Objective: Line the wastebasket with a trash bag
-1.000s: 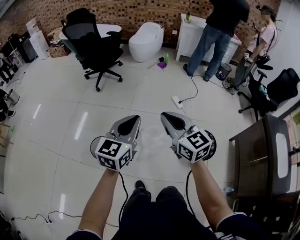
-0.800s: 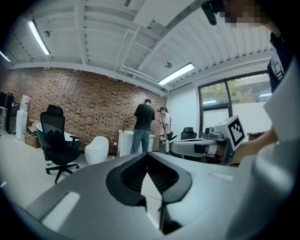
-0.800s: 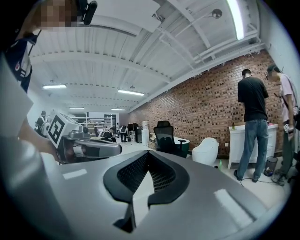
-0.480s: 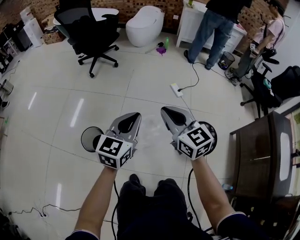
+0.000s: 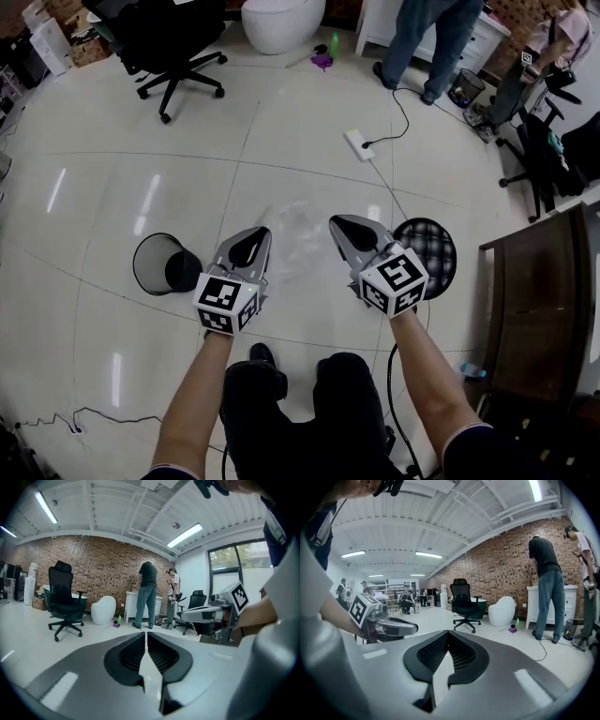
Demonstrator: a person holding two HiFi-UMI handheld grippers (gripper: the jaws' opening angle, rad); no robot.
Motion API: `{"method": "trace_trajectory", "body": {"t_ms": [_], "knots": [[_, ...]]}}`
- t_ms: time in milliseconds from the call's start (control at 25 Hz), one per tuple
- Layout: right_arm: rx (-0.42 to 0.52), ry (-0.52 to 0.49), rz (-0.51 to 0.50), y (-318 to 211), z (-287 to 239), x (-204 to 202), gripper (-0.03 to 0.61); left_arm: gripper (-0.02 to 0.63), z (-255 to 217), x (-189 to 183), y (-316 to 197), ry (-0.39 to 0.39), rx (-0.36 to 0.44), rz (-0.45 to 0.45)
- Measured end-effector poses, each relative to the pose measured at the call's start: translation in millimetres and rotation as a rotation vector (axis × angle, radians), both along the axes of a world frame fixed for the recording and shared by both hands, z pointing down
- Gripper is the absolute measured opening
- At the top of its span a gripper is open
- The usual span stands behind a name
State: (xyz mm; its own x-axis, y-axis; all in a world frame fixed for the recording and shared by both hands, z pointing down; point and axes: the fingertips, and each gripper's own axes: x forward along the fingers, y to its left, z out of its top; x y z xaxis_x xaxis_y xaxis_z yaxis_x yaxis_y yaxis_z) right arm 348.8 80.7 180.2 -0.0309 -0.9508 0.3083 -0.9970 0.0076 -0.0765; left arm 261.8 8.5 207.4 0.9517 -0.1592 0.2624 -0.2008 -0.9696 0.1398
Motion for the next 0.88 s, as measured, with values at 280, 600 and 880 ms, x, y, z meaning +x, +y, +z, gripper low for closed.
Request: {"method": "trace_trajectory", "body": {"t_ms": [280,600,880], "knots": [[-0.074,0.005,0.000,11,148,24,0.002,0.053,157,4,1,-0.075,-0.034,-0.033],[-0.138,0.027,0.042,13,286,56,0.032,0.064,289,10,0,-0.143,-0.028,-0.064],[-0.176,0.020,0.075,21,380,82,0.051,0.107,392,-11,1,-0.227,-0.067,-0.086]]}}
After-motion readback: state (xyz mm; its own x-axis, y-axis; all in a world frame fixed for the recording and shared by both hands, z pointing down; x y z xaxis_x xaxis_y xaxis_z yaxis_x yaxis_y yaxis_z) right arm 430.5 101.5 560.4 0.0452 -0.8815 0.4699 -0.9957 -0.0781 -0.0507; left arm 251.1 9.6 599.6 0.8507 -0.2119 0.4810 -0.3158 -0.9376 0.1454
